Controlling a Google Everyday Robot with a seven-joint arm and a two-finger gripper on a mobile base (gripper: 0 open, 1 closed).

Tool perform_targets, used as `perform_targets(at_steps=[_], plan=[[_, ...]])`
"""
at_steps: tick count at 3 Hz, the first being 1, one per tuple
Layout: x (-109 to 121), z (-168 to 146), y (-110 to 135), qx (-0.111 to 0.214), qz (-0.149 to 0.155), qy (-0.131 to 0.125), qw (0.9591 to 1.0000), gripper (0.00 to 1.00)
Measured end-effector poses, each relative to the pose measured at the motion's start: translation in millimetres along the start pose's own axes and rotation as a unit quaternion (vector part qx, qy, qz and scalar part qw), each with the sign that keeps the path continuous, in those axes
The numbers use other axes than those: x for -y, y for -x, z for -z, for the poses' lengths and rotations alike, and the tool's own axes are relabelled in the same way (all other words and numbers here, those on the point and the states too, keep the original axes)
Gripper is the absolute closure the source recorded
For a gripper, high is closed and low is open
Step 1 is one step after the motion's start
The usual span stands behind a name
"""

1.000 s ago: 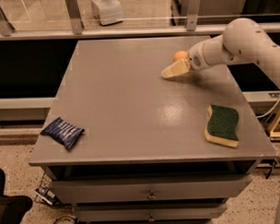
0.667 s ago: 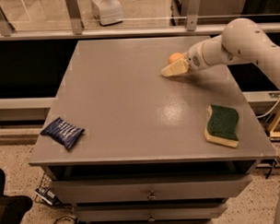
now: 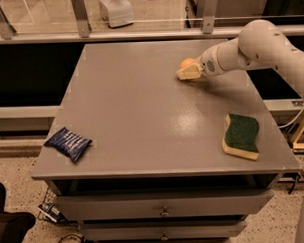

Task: Move orange near rxbar blueberry

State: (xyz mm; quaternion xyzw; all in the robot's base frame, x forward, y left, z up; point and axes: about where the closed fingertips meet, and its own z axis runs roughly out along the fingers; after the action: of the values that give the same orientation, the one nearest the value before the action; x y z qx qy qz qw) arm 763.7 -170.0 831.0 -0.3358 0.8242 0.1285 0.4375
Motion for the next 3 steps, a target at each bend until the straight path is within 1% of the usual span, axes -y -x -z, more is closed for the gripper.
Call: perform_targets(at_steps=[1,3], plan=[[-0.2,0.1,0.7,0.0,0.0,0.0,1.0,1.0],[-0.2,0.6,1.3,0.0,0.0,0.0,1.0,1.0]])
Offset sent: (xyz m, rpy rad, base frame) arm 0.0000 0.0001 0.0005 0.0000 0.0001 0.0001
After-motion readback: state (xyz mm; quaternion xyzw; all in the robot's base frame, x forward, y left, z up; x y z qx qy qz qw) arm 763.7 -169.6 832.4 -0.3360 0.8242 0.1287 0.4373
